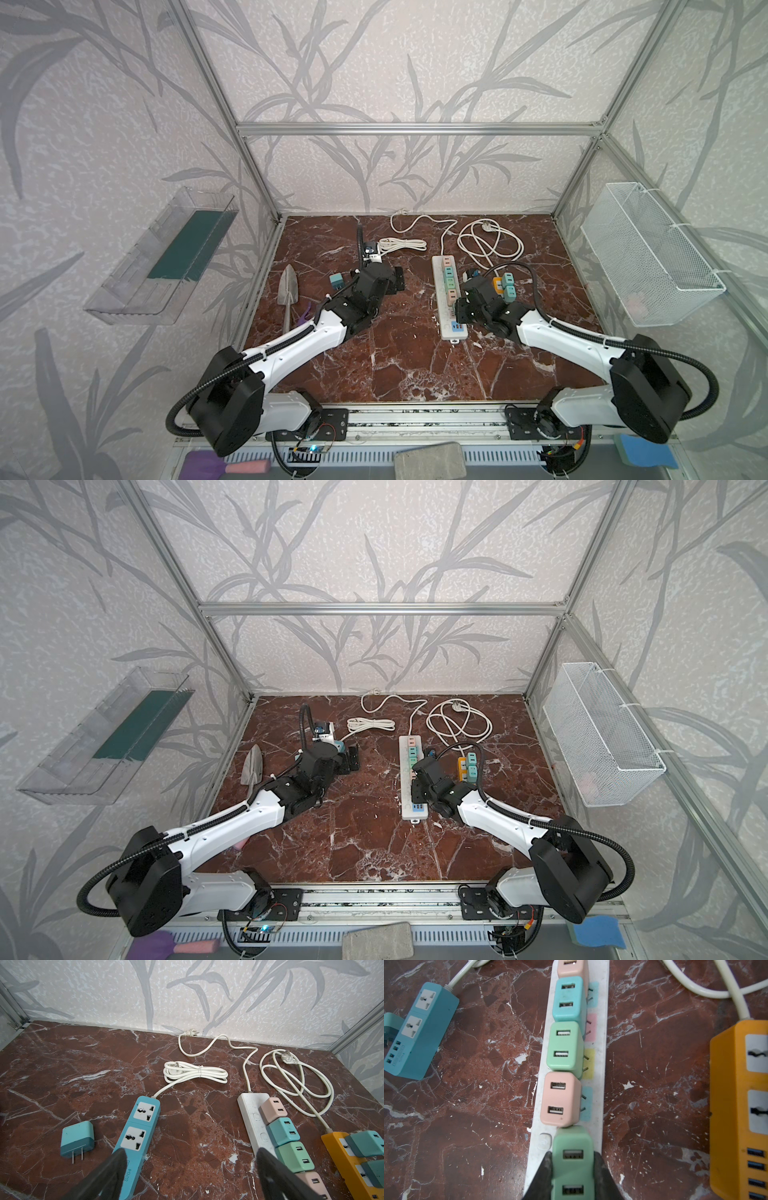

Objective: Insert the plug
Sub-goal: 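Press the light-green adapter into the white strip below the pale-pink adapter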

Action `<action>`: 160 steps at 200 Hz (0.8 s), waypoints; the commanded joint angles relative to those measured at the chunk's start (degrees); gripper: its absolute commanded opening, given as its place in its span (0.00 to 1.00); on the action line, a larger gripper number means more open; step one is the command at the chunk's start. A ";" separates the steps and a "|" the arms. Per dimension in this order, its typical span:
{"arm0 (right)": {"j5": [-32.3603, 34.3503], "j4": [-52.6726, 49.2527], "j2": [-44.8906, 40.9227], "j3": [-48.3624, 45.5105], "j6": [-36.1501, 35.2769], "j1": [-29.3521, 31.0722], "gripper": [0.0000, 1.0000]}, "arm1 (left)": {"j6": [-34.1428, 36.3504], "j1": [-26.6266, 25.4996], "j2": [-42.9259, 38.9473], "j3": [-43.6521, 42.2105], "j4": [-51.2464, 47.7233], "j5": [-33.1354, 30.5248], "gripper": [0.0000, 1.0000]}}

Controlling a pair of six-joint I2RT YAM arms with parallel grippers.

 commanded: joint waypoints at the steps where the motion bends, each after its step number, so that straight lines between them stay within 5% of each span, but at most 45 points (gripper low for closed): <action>1: 1.50 -1.32 1.08 1.96 0.75 0.85 0.00 | -1.52 0.35 -0.12 1.77 -0.71 -0.42 0.96; 53: 2.28 -2.88 2.52 2.99 1.36 1.63 0.00 | -1.70 0.62 -0.19 1.87 -0.82 -0.16 0.96; 115: 13.43 -7.34 6.53 5.32 4.22 7.85 0.00 | -1.87 0.81 -0.28 1.82 -0.97 -0.37 0.96; 160: 14.99 -6.61 9.79 4.37 9.85 9.53 0.00 | -1.86 0.88 -0.44 1.82 -0.97 -0.65 0.96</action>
